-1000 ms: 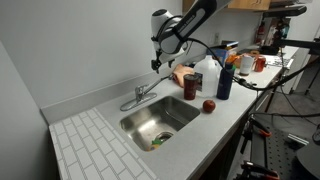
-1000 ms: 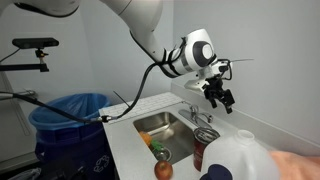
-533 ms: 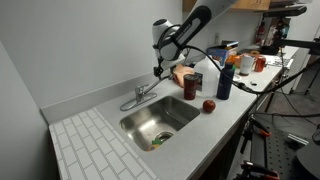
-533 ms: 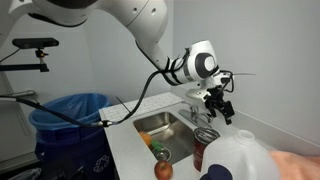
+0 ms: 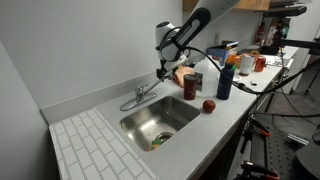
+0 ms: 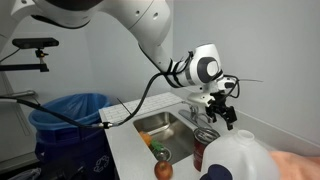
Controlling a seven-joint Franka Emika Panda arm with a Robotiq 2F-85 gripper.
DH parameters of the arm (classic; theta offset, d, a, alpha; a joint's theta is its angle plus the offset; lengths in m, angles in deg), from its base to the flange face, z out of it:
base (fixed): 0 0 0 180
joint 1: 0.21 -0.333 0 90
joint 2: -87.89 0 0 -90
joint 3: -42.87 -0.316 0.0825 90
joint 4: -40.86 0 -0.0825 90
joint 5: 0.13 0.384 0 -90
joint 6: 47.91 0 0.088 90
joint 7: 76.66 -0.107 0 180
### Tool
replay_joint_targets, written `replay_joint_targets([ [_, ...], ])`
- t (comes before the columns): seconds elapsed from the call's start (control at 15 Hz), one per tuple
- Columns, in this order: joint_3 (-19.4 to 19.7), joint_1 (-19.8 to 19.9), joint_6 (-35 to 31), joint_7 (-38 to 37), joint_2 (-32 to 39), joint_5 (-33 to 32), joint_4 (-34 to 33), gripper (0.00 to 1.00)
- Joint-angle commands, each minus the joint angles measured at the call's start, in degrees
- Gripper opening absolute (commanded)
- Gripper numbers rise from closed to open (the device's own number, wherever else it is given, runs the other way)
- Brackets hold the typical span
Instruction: Center the faucet
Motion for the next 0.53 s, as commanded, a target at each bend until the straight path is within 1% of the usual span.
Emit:
replay_joint_targets([
  [0.0, -3.4, 2.2, 1.6, 8.3, -3.6, 5.3, 3.1, 1.00],
  [0.07, -3.6, 2.2, 2.1, 9.4, -4.0, 6.0, 3.3, 1.00],
  [0.13, -4.6, 2.7, 2.8, 11.7, -4.7, 7.3, 3.8, 1.00],
  [0.47, -6.5, 3.9, 6.5, 18.3, -7.2, 10.0, 5.8, 1.00],
])
